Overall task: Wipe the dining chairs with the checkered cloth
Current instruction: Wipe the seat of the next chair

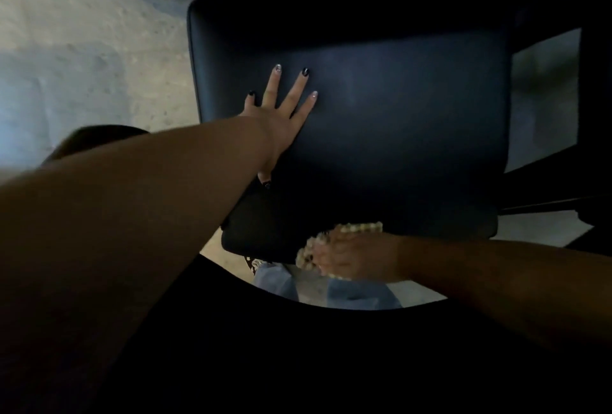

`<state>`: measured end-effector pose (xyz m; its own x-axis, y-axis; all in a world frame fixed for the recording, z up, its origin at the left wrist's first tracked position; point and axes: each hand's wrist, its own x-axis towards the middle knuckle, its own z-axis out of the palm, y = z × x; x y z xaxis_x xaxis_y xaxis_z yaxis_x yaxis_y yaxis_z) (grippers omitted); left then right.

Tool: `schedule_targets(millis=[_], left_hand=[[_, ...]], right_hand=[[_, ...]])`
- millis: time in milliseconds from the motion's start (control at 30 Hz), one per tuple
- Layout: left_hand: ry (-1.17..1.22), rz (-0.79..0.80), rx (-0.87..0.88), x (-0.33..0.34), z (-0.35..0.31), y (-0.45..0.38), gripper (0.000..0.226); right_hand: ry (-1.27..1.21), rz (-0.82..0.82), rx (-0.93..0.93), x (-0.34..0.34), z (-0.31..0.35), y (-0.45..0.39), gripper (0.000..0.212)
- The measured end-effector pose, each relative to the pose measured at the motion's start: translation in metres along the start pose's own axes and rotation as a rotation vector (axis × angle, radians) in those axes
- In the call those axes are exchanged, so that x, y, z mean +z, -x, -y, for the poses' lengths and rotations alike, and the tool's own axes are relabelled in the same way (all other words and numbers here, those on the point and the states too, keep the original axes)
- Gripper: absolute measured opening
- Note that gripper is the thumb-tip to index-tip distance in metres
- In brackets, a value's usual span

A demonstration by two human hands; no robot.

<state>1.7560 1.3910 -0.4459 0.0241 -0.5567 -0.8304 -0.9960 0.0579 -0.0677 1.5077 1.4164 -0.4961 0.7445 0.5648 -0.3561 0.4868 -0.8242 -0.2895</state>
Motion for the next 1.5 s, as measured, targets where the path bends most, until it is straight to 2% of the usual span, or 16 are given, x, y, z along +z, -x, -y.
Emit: schedule_targets(millis=[67, 167, 300, 367, 467, 667, 767, 867, 1000, 1100, 1133, 1167, 1233, 1367, 1400, 1500], left_hand=[[-0.019, -0.054, -0.019, 0.009, -0.002, -0.002, 0.162], [-0.008, -0.116, -0.009, 0.016, 0.0, -0.006, 0.164], [-0.02, -0.149, -0.015, 0.02, 0.002, -0.008, 0.162], [-0.016, -0.158, -0.02, 0.021, 0.0, -0.009, 0.159], [-0.012, -0.173, -0.03, 0.023, 0.001, -0.01, 0.159], [-0.021, -0.144, -0.041, 0.016, -0.003, -0.006, 0.161], [0.049, -0.111, -0.03, 0.01, -0.005, -0.002, 0.156], [0.406, -0.093, 0.054, -0.001, -0.013, 0.005, 0.142], [0.934, -0.243, 0.152, -0.018, -0.037, 0.023, 0.11], [1.008, -0.355, 0.153, -0.03, -0.054, 0.033, 0.053], [1.009, -0.39, 0.144, -0.035, -0.06, 0.036, 0.026], [1.009, -0.429, 0.134, -0.041, -0.067, 0.038, 0.017], [1.001, -0.512, 0.106, -0.055, -0.08, 0.039, 0.026], [1.029, -0.653, 0.07, -0.089, -0.109, 0.026, 0.017], [1.014, -0.653, 0.085, -0.096, -0.118, 0.02, 0.018], [0.832, -0.612, 0.158, -0.109, -0.15, -0.002, 0.035]], right_hand=[[-0.143, 0.069, -0.132, -0.003, 0.003, -0.002, 0.045], [-0.352, -0.155, 0.019, -0.026, -0.033, 0.008, 0.048], [-0.493, -0.386, 0.521, -0.046, -0.128, 0.048, 0.052], [-0.447, -0.33, 0.727, -0.047, -0.162, 0.06, 0.073], [-0.47, -0.278, 0.964, -0.04, -0.156, 0.042, 0.083], [-0.534, -0.255, 0.839, -0.021, -0.068, 0.019, 0.082], [-0.726, -0.298, 0.792, -0.028, -0.054, 0.018, 0.075], [-0.997, -0.435, 0.84, -0.051, -0.07, 0.03, 0.062], [-0.99, -0.57, 0.961, -0.089, -0.085, 0.061, 0.032], [-1.073, -0.618, 1.019, -0.117, -0.088, 0.089, 0.027], [-1.091, -0.574, 1.024, -0.125, -0.089, 0.1, 0.029], [-1.066, -0.484, 1.026, -0.132, -0.09, 0.113, 0.031], [-0.867, -0.219, 1.047, -0.144, -0.092, 0.143, 0.031], [-0.227, 0.239, 1.165, -0.163, -0.102, 0.211, 0.036], [-0.228, 0.282, 1.224, -0.167, -0.103, 0.226, 0.038], [-0.604, 0.261, 1.354, -0.172, -0.105, 0.252, 0.038]])
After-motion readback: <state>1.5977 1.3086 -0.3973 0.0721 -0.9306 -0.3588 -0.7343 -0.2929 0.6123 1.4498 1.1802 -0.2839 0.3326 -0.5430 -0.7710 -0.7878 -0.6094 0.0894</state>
